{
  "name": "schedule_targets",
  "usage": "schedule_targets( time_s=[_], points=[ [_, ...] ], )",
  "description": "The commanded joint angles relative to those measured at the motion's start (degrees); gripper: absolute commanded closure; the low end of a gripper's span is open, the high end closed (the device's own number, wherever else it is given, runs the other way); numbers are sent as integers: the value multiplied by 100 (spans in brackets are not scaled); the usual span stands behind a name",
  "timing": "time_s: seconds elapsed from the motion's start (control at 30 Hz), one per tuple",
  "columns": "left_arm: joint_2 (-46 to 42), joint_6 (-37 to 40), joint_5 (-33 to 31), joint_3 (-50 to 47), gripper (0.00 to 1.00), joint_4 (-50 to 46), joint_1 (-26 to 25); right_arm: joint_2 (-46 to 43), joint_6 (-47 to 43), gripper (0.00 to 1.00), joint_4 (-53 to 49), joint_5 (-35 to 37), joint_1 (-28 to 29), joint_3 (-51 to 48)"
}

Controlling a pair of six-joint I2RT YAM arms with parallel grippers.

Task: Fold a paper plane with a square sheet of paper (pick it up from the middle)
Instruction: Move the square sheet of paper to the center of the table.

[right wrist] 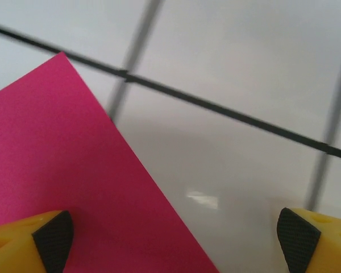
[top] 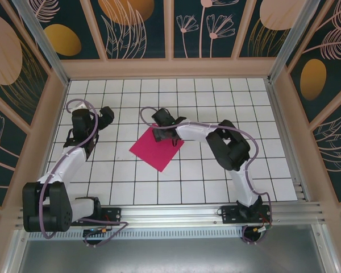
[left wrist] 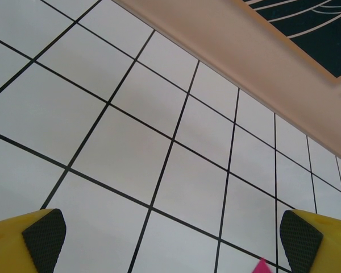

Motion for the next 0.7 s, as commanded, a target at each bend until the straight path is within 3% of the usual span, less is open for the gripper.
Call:
schedule_targets(
  time_s=[0.0,0.17,0.3,0.53,0.67],
  points=[
    [93,97,64,162,2,-61,38,-199,221,5,-757,912,-707,-696],
    [170,67,113,162,1,-90,35,-475,353,5,-681,883,-1454,-1252],
    [207,47,190,165,2,-96,35,-759,319,5,-807,363,-1930,-1079],
    [201,-61,376,171,2,-104,37,-1188,58,1,-1319,-1547,-1922,-269],
    [172,-39,469,158,1,-79,36,-948,-100,1,-1617,-1608,-1822,-119]
  ],
)
